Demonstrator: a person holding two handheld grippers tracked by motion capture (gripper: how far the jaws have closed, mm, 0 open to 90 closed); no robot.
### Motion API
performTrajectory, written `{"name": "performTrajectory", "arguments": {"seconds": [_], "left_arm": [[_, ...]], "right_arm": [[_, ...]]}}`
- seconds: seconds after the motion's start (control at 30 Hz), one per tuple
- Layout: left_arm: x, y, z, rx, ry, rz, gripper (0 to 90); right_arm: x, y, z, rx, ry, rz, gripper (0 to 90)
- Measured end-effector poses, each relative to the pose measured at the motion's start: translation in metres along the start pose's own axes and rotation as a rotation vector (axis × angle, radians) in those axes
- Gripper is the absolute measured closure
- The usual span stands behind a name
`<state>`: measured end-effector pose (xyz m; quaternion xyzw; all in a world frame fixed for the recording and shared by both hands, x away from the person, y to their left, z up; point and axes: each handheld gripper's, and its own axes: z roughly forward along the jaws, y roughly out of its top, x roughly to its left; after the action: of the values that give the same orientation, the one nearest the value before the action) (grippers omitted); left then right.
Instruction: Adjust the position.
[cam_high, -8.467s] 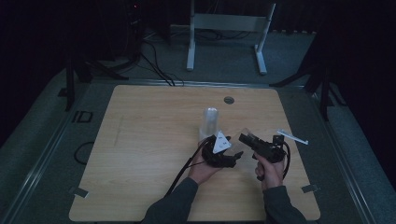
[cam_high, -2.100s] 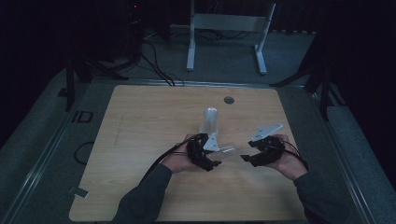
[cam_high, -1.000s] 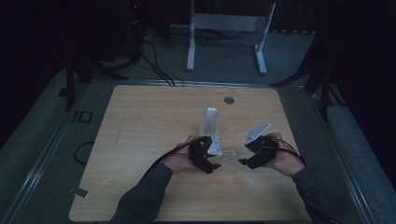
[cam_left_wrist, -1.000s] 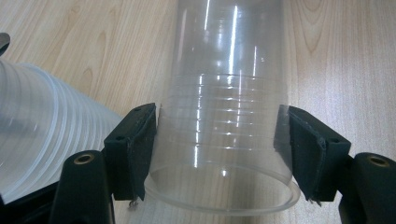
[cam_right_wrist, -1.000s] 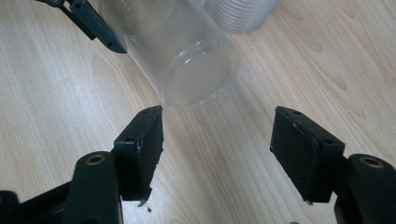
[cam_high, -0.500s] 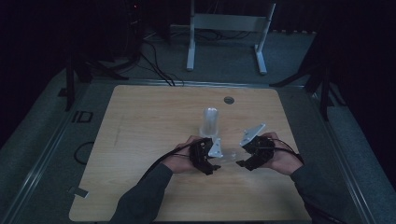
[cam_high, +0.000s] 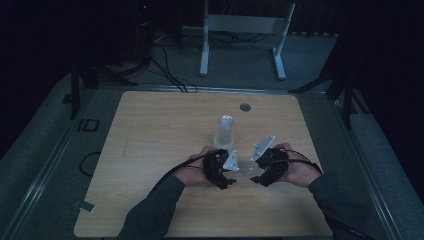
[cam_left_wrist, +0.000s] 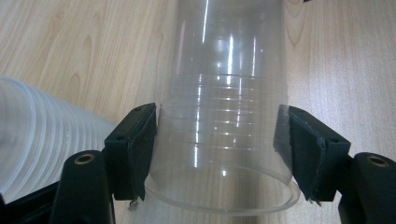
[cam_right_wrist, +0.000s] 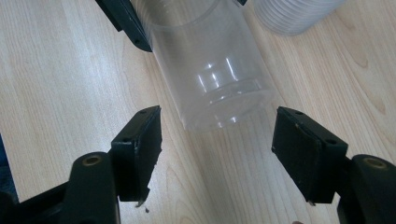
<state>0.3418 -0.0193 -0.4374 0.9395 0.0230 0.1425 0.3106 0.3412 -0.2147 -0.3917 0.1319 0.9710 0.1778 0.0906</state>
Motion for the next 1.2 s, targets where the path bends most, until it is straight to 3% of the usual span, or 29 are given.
{"name": "performTrajectory", "arguments": {"seconds": [0.47, 0.73, 0.97, 1.2], "left_arm": [[-0.007, 0.005, 0.0, -0.015, -0.013, 0.031, 30.9], [-0.008, 0.008, -0.005, -0.052, -0.015, 0.046, 30.6], [-0.01, 0.009, -0.005, -0.045, -0.012, 0.063, 30.3], [-0.011, 0.009, -0.005, -0.052, -0.033, 0.046, 28.8]], "right_arm": [[0.004, 0.003, 0.007, 0.013, 0.028, -0.016, 32.4], [0.005, 0.005, 0.011, 0.021, 0.045, -0.035, 33.0], [0.006, 0.005, 0.014, 0.04, 0.052, -0.038, 36.2], [0.007, 0.004, 0.015, 0.039, 0.064, -0.037, 39.5]]}}
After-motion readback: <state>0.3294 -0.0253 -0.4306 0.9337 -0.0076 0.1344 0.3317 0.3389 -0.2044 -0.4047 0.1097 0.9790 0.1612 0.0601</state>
